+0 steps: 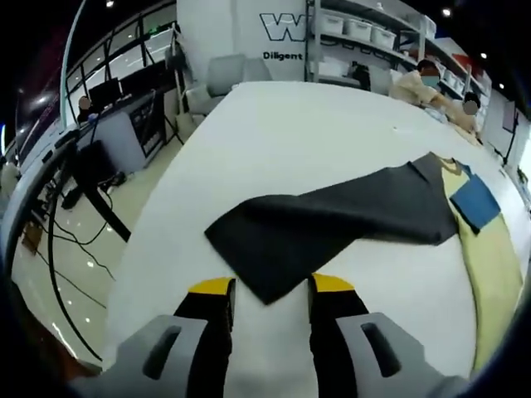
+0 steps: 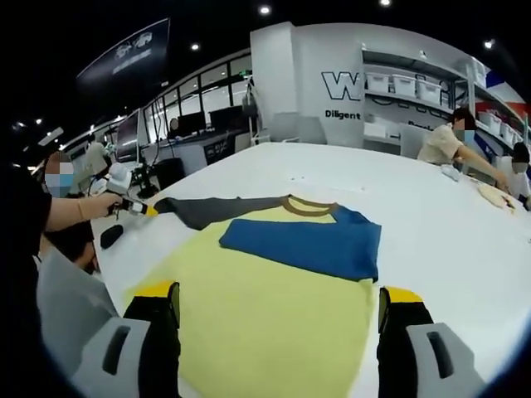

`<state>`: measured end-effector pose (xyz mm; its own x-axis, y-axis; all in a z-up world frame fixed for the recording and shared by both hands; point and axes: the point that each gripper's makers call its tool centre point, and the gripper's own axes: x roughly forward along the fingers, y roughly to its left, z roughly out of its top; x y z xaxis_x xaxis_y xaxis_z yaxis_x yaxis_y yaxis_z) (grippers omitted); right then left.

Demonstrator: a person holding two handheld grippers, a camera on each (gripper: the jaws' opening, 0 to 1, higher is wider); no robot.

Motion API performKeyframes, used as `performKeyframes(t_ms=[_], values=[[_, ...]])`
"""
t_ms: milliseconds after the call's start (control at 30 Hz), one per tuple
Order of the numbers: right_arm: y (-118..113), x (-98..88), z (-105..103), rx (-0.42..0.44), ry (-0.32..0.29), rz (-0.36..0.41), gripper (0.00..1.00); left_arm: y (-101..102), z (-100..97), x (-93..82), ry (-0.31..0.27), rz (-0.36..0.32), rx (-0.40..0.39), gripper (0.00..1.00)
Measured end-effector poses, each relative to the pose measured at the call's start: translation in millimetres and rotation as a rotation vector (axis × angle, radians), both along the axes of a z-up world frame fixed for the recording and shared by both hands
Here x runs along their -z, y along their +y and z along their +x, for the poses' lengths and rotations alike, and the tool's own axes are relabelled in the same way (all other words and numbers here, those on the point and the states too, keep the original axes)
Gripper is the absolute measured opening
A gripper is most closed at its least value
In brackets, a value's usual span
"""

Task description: Fold the garment on the visible template until the final outline fits inside the template.

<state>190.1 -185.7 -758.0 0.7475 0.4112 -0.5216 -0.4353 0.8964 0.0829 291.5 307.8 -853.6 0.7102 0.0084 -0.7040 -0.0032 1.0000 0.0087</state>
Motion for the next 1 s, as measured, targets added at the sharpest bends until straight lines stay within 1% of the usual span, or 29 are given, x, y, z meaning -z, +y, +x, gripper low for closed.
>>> performKeyframes(t_ms=[33,133,333,433,533,633,700,733,933,1000], values=[[0,-0.3,0,0.003,-0.001,0.000,0.99,1,-1.8,1.2,0.006,-0.002,-0.006,0.31],[-1,-2.0,0,0.006,-0.008,0.000,0.99,7,-1.9,1.4,-0.008,0.003,-0.025,0.29],[-4,1.3,-2,0.008,-0.001,-0.007,0.99,16,-2.9,0.4,-0.008,-0.029,-0.101,0.23],[-4,1.7,-3,0.011,0.000,-0.008,0.99,17,-2.0,0.8,-0.012,-0.047,-0.141,0.20],[-5,1.3,-4,0.013,-0.002,-0.014,0.99,19,-1.7,1.8,-0.008,-0.026,-0.151,0.16],[-7,1.5,-3,0.021,-0.003,-0.019,0.99,16,0.3,2.0,-0.010,-0.021,-0.163,0.14],[-8,1.8,-4,0.023,-0.001,-0.020,0.99,13,1.1,2.1,-0.012,-0.027,-0.168,0.09],[-8,1.8,-4,0.024,-0.001,-0.021,0.99,10,1.5,2.3,-0.010,-0.030,-0.157,0.06],[-8,3.5,-6,0.020,0.002,-0.026,0.99,6,3.0,2.0,-0.008,-0.027,-0.154,0.04],[-8,3.8,-6,0.020,0.002,-0.027,0.99,7,-0.1,1.6,0.003,-0.041,-0.158,0.03]])
